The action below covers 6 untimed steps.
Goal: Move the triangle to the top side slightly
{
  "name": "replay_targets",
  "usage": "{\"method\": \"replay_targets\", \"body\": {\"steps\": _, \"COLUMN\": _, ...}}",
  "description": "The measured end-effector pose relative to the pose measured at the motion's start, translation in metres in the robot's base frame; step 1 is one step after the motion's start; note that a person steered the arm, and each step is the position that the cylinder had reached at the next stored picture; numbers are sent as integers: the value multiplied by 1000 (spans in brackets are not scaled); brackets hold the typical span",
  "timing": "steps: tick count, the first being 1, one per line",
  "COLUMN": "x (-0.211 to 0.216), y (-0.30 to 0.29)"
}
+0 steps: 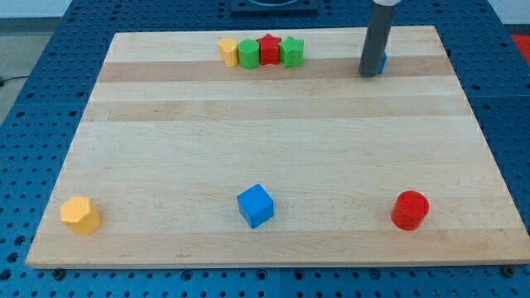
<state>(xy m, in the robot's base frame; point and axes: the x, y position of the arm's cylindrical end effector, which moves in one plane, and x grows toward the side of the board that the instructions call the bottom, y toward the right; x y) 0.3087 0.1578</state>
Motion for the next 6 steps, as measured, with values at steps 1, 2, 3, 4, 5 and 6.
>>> {"method": "replay_targets", "body": {"steps": 1, "x": 0, "y": 9}}
{"method": "replay_targets", "body": {"steps": 2, "x": -2, "y": 13}}
{"method": "replay_targets", "body": {"steps": 3, "x": -12, "y": 13}}
{"method": "replay_targets", "body": {"steps": 4, "x": -15, "y": 18}}
{"method": "replay_targets", "body": {"steps": 5, "x": -14, "y": 22}}
{"method": "replay_targets", "body": {"steps": 6, "x": 12, "y": 21}}
